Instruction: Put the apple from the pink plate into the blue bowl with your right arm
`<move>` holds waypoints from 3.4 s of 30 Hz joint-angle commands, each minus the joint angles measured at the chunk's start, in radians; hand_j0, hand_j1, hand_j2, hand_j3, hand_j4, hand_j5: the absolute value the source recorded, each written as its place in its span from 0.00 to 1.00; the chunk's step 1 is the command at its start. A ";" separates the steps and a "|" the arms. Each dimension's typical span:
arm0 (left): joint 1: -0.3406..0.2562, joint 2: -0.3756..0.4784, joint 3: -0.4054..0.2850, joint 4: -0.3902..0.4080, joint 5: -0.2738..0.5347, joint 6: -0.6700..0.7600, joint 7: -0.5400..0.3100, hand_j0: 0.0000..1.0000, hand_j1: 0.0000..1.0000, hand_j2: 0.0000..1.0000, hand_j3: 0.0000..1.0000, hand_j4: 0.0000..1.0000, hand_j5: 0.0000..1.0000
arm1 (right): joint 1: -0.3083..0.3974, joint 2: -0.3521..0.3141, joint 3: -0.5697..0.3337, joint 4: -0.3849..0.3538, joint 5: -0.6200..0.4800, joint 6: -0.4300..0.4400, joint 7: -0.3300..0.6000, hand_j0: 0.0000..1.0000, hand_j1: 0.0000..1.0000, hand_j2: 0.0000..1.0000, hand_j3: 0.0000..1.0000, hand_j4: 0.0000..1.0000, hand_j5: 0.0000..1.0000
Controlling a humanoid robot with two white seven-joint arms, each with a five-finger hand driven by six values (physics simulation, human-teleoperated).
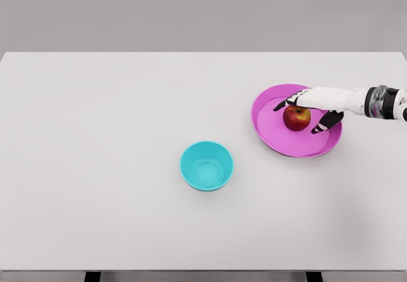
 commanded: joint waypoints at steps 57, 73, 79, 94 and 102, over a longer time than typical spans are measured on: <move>0.000 0.000 0.000 0.000 0.000 0.000 0.000 1.00 1.00 1.00 1.00 1.00 1.00 | 0.110 0.088 -0.040 -0.632 0.038 -0.001 0.000 0.57 0.57 0.57 0.57 0.57 0.57; 0.000 0.000 0.000 0.000 0.000 0.000 0.000 1.00 1.00 1.00 1.00 1.00 1.00 | 0.123 0.145 -0.024 -0.574 0.111 -0.001 0.000 1.00 1.00 1.00 1.00 1.00 1.00; 0.000 0.000 0.000 0.000 0.000 0.000 0.000 1.00 1.00 1.00 1.00 1.00 1.00 | 0.115 0.142 -0.030 -0.580 0.111 -0.001 0.000 1.00 1.00 1.00 1.00 1.00 1.00; 0.000 0.000 0.000 0.000 0.000 0.000 0.000 1.00 1.00 1.00 1.00 1.00 1.00 | 0.264 -0.066 -0.565 -0.450 0.098 -0.001 0.000 1.00 1.00 1.00 1.00 1.00 1.00; 0.000 0.000 0.000 0.000 0.000 0.000 0.000 1.00 1.00 1.00 1.00 1.00 1.00 | 0.419 -0.053 -0.700 -0.404 0.100 -0.001 0.000 1.00 1.00 1.00 1.00 1.00 1.00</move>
